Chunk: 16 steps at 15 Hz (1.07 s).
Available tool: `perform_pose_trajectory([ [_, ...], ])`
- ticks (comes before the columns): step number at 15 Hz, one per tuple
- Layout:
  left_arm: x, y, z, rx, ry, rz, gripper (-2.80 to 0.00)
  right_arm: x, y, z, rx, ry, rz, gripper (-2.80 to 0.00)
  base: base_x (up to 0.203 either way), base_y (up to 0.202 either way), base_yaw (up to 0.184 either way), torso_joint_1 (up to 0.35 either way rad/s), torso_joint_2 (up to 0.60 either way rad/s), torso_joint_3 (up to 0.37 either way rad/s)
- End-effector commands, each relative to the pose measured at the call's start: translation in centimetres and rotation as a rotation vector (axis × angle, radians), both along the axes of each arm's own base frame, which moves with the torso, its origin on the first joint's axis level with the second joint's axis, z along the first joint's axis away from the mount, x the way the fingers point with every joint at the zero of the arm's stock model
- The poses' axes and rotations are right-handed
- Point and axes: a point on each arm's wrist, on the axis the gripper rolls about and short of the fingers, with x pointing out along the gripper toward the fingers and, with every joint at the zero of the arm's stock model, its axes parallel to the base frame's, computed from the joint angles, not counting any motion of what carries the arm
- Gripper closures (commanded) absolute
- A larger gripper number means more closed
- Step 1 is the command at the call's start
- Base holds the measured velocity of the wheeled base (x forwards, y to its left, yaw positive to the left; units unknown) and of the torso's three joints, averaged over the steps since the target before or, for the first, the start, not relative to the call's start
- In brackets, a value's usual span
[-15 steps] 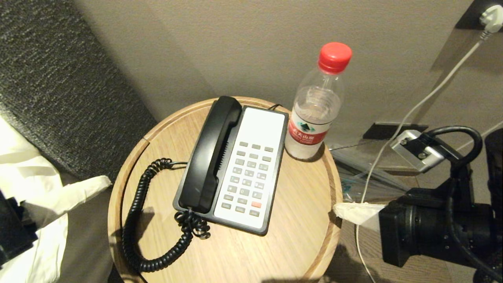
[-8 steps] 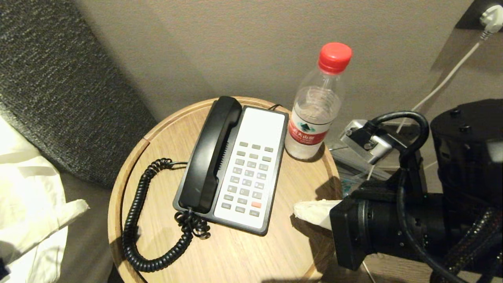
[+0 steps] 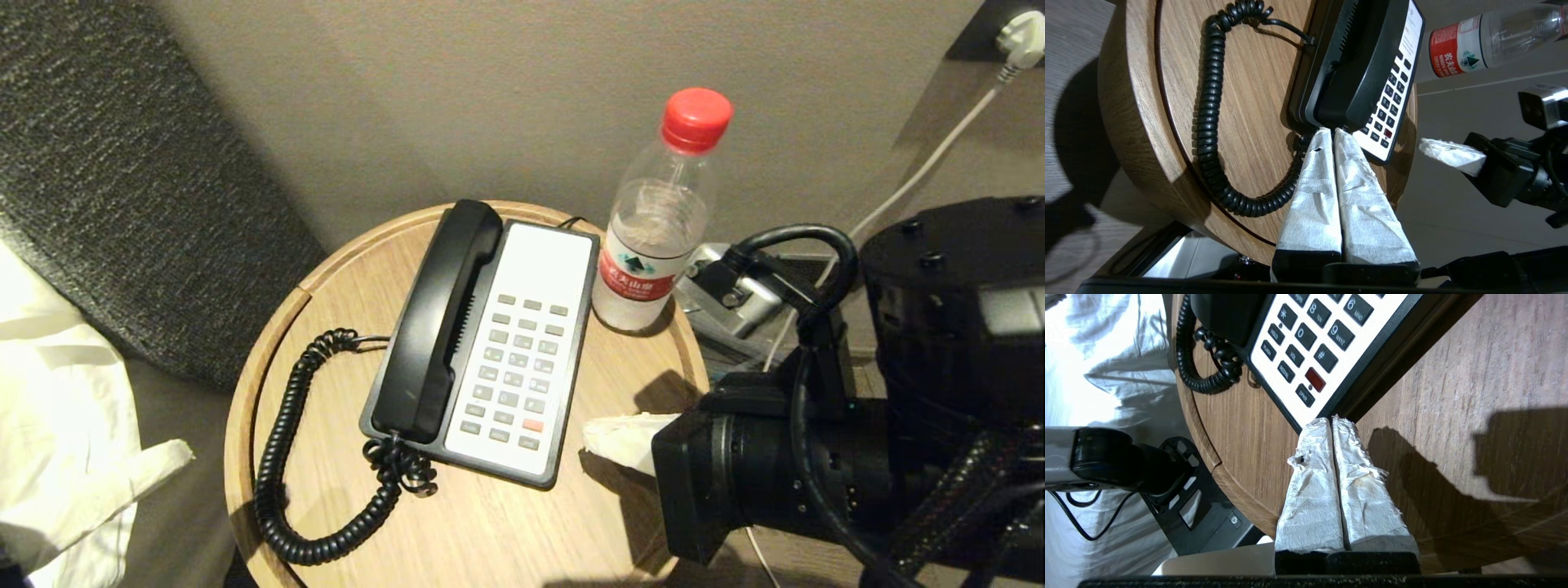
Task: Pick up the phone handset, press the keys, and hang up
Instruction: End the call using the dial pad
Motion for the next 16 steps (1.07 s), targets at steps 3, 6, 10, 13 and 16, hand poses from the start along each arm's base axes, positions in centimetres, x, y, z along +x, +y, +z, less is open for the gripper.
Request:
perform_pose_trajectory([
  [3, 0.1, -0.1, -0.3, 0.003, 0.014, -0.006, 0.0, 0.4, 0.8, -0.9, -0.026, 0.021, 0.006, 0.0, 0.0, 0.0, 0.0, 0.0, 0.0, 0.0],
  [6, 0.1, -0.1, -0.5, 0.008, 0.019, -0.007, 0.0, 0.6, 1.2, -0.7, -0.018, 0.023, 0.01, 0.0, 0.0, 0.0, 0.0, 0.0, 0.0, 0.0],
  [10, 0.1, -0.1, -0.8, 0.014, 0.027, -0.008, 0.0, 0.6, 1.8, -0.8, -0.012, 0.023, 0.028, 0.0, 0.0, 0.0, 0.0, 0.0, 0.0, 0.0],
  [13, 0.2, -0.1, -0.9, 0.018, 0.033, -0.01, 0.0, 0.9, 2.4, -0.7, -0.01, 0.021, 0.032, 0.0, 0.0, 0.0, 0.0, 0.0, 0.0, 0.0],
  [16, 0.1, -0.1, -1.1, 0.019, 0.036, -0.017, 0.0, 0.9, 2.7, -0.8, -0.013, 0.023, 0.036, 0.0, 0.0, 0.0, 0.0, 0.0, 0.0, 0.0],
])
